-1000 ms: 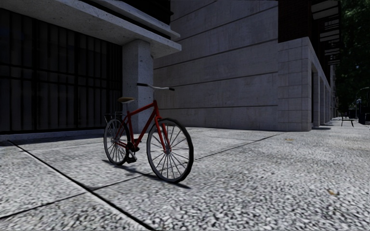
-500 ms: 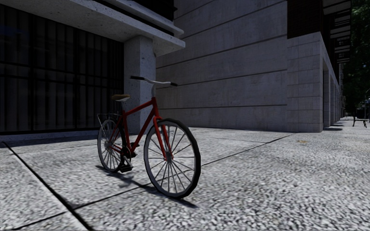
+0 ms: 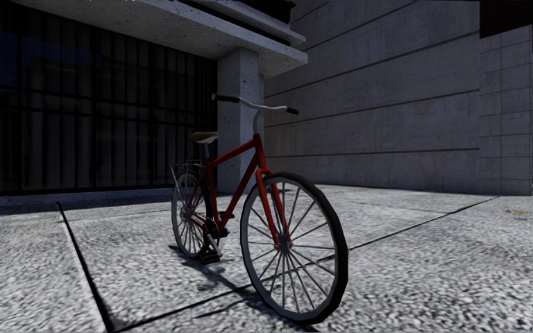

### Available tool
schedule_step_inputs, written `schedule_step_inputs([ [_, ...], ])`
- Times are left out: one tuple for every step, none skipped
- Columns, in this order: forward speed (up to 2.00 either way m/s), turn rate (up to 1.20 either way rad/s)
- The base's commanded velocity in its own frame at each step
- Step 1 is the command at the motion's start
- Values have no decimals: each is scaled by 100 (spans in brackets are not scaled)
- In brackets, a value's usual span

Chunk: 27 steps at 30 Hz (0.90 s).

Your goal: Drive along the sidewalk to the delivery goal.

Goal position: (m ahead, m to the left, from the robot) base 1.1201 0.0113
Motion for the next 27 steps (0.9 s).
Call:
schedule_step_inputs([
  [82, 58],
  [82, 58],
  [82, 59],
  [82, 59],
  [82, 59],
  [80, 59],
  [80, 59],
  [69, 59],
  [48, 59],
  [33, 59],
  [33, 59],
  [29, 59],
  [29, 59],
  [28, 59],
  [28, 59],
  [28, 59],
  [28, 59],
  [28, 59],
  [28, 59],
  [28, 59],
  [28, 59],
  [20, 59],
  [5, 59],
  [0, 49],
  [0, 0],
  [0, 0],
  [0, 0],
])
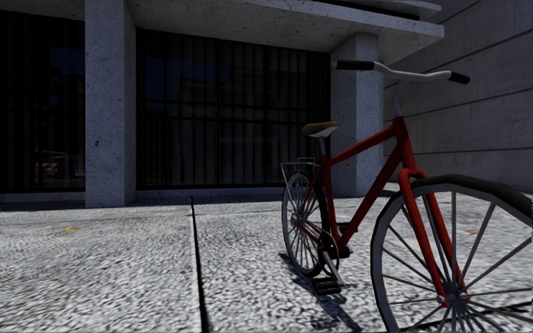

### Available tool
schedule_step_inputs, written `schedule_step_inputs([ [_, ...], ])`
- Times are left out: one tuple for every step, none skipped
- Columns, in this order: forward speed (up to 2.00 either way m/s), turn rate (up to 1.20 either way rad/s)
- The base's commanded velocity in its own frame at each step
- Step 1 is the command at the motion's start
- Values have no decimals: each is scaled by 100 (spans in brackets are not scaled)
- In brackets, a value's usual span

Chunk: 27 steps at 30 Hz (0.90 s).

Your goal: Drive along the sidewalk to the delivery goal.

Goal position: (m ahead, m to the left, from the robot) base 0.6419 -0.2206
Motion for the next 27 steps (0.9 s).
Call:
schedule_step_inputs([
  [0, 0],
  [0, 0],
  [0, 0],
  [0, 0],
  [0, 0],
  [0, 0],
  [0, 0],
  [0, 0],
  [0, 0],
  [0, 0],
  [0, 0],
  [0, 0],
  [0, 0],
  [0, 0],
  [0, 0],
  [0, 0],
  [0, 0],
  [0, 0],
  [0, 0],
  [0, 0],
  [0, 0],
  [0, 0],
  [0, 0],
  [0, 0],
  [0, 0],
  [0, 0],
  [0, 0],
])
